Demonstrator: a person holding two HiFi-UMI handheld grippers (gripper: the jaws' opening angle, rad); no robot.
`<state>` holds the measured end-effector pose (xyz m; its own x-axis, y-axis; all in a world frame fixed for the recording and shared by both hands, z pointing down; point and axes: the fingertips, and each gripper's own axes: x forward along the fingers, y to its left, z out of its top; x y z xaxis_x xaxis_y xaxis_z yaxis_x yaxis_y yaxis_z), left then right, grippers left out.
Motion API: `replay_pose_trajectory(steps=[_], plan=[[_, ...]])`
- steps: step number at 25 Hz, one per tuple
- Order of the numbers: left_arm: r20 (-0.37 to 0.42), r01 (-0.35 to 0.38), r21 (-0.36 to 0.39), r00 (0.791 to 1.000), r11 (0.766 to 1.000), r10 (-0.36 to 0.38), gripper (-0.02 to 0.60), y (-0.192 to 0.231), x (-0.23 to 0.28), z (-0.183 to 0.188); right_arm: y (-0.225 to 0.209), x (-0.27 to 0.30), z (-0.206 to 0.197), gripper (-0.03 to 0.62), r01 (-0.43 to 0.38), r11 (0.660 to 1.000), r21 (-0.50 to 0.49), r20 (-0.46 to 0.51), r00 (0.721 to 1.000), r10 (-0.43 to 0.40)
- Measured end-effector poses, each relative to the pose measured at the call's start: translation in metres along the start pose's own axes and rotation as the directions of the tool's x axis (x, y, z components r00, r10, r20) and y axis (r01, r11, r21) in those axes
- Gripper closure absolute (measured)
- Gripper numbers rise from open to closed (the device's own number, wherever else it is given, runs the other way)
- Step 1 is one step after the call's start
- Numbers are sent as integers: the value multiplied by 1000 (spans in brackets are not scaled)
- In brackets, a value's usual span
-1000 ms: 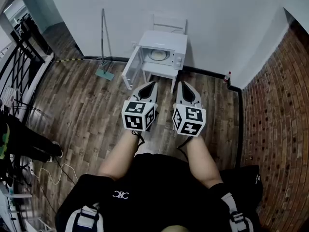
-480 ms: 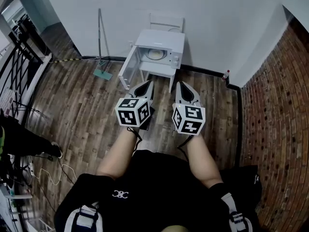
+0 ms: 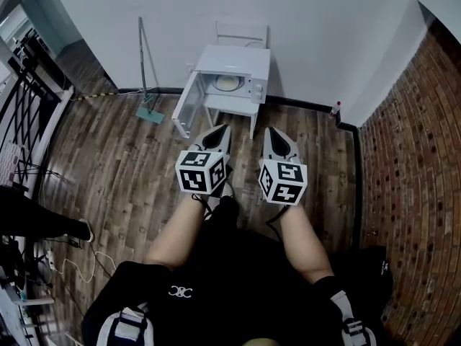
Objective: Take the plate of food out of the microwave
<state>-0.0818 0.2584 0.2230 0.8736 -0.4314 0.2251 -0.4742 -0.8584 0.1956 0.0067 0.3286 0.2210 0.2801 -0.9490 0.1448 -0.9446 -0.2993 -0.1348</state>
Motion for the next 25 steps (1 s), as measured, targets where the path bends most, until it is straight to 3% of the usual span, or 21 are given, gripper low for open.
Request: replay_pose_trajectory(steps=[12, 25], plan=[[2, 31, -17, 1000, 999, -31, 589, 34, 71, 15, -24, 66, 11, 588, 13, 999, -35, 2, 1000, -13], [-73, 20, -36, 997, 999, -23, 591, 117, 193, 38, -55, 203, 28, 588, 24, 1000, -20, -22, 999, -24]])
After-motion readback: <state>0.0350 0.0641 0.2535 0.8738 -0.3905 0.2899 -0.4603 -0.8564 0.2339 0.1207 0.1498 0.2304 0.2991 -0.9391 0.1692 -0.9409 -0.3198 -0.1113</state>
